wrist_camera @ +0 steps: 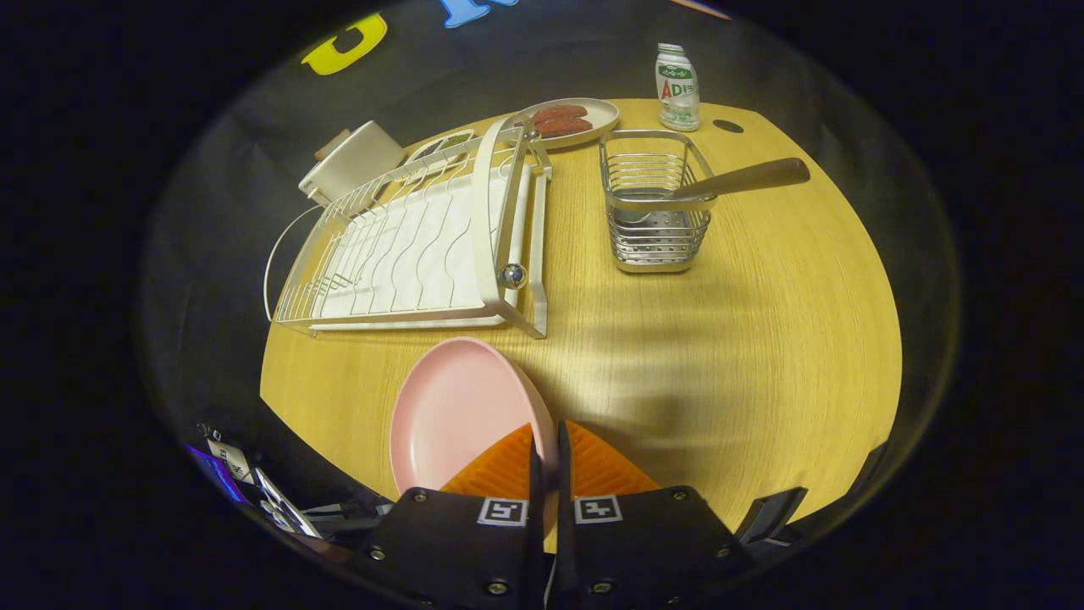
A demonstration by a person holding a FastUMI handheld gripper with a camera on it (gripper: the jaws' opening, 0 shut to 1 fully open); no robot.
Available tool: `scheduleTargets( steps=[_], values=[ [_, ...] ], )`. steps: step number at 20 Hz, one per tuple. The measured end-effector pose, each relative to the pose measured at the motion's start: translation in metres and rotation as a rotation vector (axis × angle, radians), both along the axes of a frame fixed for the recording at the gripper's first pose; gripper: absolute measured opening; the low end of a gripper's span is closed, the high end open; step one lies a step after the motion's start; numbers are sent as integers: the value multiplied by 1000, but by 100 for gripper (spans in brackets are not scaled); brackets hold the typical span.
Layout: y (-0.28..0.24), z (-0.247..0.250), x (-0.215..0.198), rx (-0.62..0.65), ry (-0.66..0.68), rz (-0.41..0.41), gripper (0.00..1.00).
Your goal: Take the plate from the dish rack, then take the spoon from the basket and place it into the plate.
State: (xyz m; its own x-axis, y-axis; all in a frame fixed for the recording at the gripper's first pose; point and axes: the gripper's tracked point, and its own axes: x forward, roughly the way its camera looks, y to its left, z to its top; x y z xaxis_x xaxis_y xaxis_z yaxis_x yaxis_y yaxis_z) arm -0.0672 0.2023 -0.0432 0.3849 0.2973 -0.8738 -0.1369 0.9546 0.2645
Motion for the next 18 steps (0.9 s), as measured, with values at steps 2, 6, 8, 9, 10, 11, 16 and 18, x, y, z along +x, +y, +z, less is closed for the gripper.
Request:
scheduleTargets(
  steps=[2,6,8,9,10,11,16,18],
  values=[
    [-9,-9,2,-41,3,18,8],
    [-24,-18,5,-99,-4,52,11],
    [-28,-14,7,-81,-21,38,11],
    [-28,-10,8,-66,-39,28,11],
    [-29,-5,9,-50,-62,14,11],
    [-31,0,10,-36,-83,0,11],
    [-44,26,17,4,-220,-69,11],
    [-51,36,23,-5,-309,-73,11]
  ],
)
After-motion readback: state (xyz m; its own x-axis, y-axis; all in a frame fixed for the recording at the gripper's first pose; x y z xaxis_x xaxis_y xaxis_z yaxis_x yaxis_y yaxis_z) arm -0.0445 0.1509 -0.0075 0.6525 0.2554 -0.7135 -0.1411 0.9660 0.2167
